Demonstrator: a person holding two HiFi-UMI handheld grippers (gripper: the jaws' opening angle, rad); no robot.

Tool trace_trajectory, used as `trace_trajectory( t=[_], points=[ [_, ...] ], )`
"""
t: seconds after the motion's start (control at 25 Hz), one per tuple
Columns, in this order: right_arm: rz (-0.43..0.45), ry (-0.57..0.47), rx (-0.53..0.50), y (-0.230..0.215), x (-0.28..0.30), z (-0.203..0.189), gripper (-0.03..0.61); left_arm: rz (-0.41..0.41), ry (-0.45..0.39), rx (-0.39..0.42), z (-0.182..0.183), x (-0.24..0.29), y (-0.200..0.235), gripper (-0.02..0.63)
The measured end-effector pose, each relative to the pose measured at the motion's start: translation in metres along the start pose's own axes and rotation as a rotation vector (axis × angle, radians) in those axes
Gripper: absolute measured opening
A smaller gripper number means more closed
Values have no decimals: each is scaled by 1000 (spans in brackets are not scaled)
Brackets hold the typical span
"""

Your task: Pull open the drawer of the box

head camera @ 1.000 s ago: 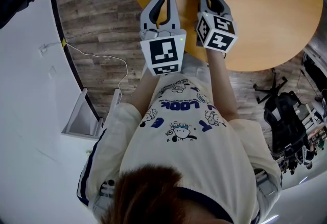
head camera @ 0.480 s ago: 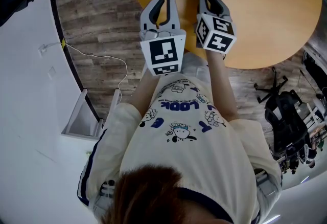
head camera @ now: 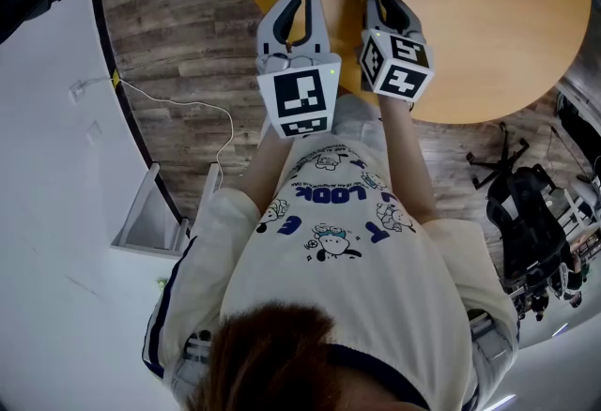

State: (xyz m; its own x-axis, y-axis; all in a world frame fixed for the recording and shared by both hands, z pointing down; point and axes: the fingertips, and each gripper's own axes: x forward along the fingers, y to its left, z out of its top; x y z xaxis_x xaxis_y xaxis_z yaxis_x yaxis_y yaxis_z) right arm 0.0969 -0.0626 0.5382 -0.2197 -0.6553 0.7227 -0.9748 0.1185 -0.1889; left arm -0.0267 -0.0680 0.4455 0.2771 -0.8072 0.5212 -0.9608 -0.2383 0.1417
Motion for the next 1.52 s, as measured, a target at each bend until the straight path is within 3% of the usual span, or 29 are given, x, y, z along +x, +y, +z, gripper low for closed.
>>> trace_trajectory(
  t=[1.08, 1.2, 1.52],
  points=[
    [9, 18, 2, -1, -2, -9, 89, 19, -6, -4, -1, -8, 0, 35],
    [22, 12, 19, -2, -3, -5, 167, 21, -13, -4, 3, -8, -2, 35],
    [-6, -46, -14, -4, -33, 19, 167, 9, -71, 10, 31, -13, -8, 35]
  ],
)
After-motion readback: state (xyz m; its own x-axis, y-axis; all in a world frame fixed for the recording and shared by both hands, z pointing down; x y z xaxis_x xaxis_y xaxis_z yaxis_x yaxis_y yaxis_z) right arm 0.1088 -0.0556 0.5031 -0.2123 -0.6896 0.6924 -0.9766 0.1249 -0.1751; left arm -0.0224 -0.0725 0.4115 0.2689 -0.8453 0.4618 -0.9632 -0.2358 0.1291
